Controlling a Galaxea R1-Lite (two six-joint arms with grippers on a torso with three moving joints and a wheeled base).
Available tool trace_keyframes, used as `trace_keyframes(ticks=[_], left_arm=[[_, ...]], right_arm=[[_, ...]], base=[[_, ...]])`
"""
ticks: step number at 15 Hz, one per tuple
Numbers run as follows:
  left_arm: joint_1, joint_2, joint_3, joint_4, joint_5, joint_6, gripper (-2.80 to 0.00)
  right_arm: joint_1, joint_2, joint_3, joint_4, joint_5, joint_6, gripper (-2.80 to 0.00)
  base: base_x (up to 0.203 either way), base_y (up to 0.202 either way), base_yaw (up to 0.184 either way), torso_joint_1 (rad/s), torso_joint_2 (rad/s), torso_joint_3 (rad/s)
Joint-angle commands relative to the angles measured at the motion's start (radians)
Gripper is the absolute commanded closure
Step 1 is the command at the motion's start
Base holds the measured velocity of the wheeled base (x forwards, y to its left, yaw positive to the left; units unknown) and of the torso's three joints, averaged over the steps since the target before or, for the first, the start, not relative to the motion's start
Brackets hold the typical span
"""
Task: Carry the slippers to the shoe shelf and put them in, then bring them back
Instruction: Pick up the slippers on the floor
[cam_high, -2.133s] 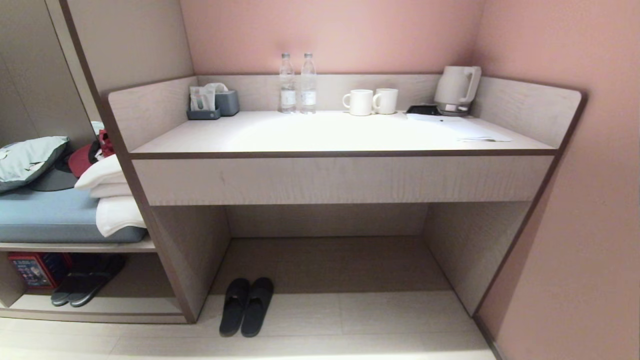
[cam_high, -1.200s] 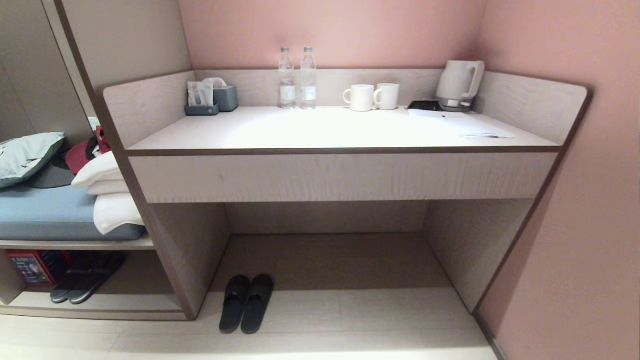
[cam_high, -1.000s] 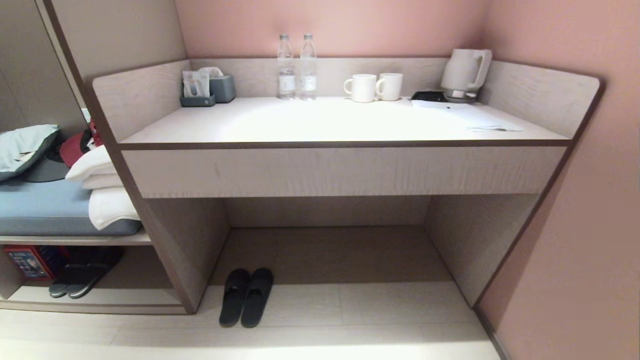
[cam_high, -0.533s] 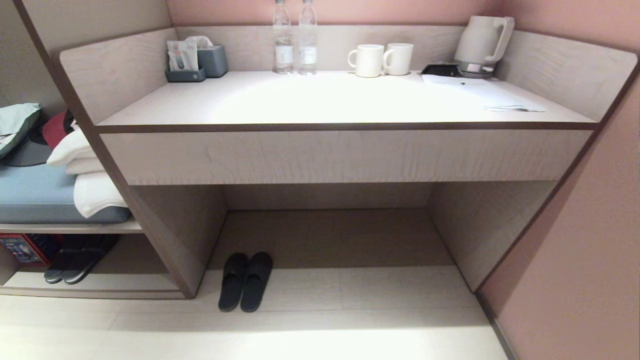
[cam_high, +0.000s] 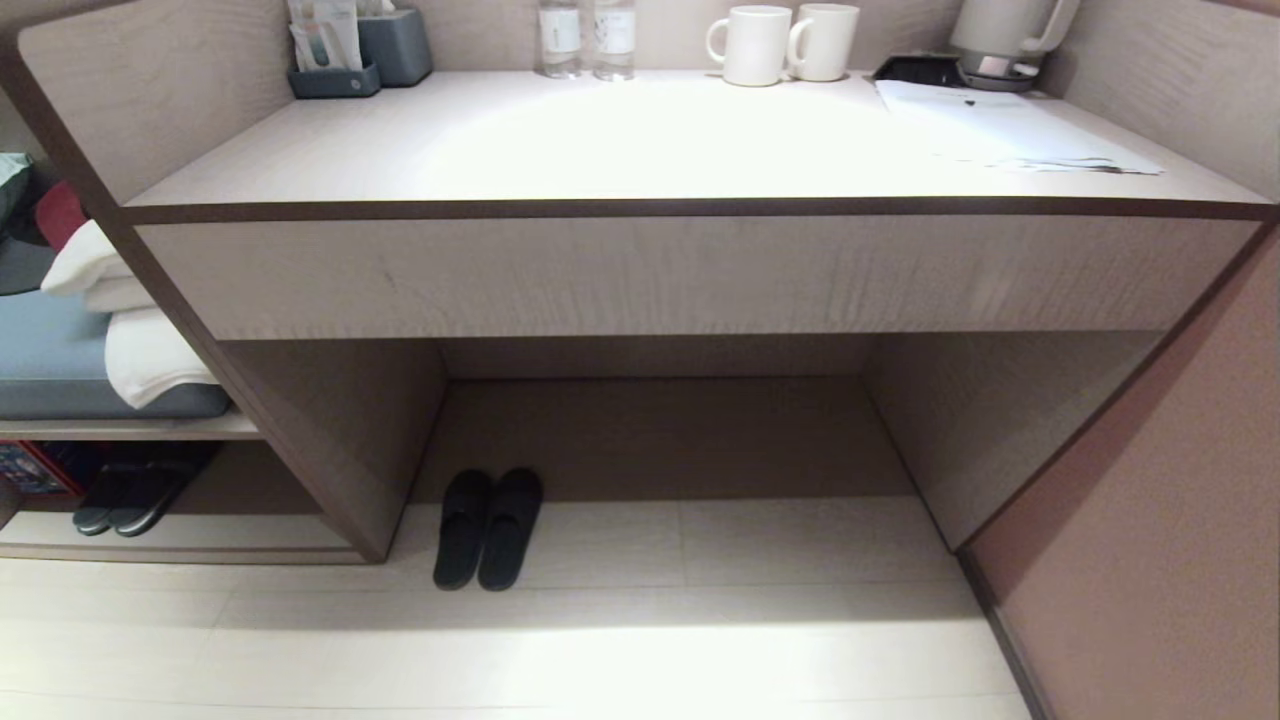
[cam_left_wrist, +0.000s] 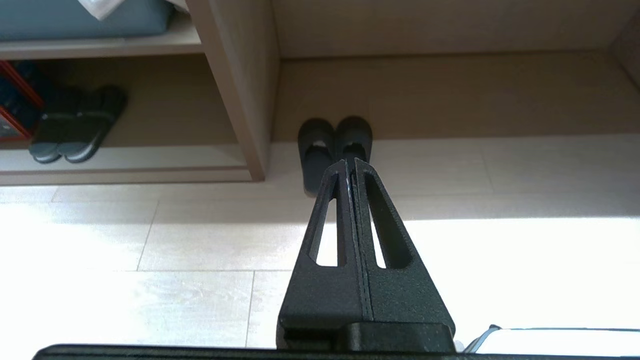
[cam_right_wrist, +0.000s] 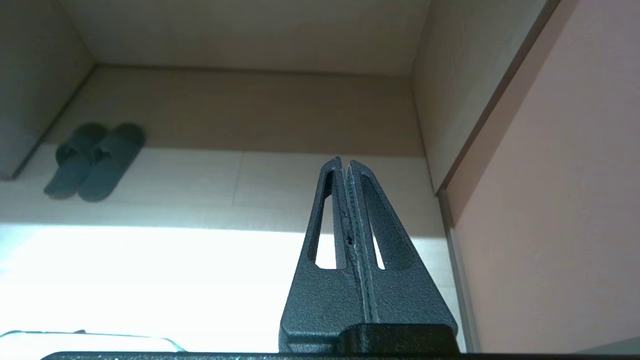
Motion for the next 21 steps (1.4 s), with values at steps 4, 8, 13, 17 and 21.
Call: trace_keyframes(ticks=[4, 8, 13, 17, 21], left_arm=[[0.0, 0.0, 0.0, -0.001, 0.001, 0.0, 0.0], [0.0, 0.0, 0.0, -0.001, 0.001, 0.0, 0.0], [0.0, 0.0, -0.001, -0.001, 0.001, 0.0, 0.0], [0.0, 0.0, -0.001, -0.001, 0.001, 0.0, 0.0], [0.0, 0.0, -0.001, -0.001, 0.001, 0.0, 0.0]], right_arm=[[0.0, 0.0, 0.0, 0.0, 0.0, 0.0, 0.0], [0.0, 0.0, 0.0, 0.0, 0.0, 0.0, 0.0], [0.001, 0.0, 0.0, 0.0, 0.0, 0.0, 0.0], [0.0, 0.0, 0.0, 0.0, 0.0, 0.001, 0.0], [0.0, 0.0, 0.0, 0.0, 0.0, 0.0, 0.0]], base=[[0.0, 0.0, 0.0, 0.005, 0.01, -0.197], [0.0, 0.0, 0.0, 0.004, 0.0, -0.202], [0.0, 0.0, 0.0, 0.006, 0.0, -0.199], [0.0, 0.0, 0.0, 0.001, 0.0, -0.202], [0.0, 0.0, 0.0, 0.005, 0.0, -0.196]])
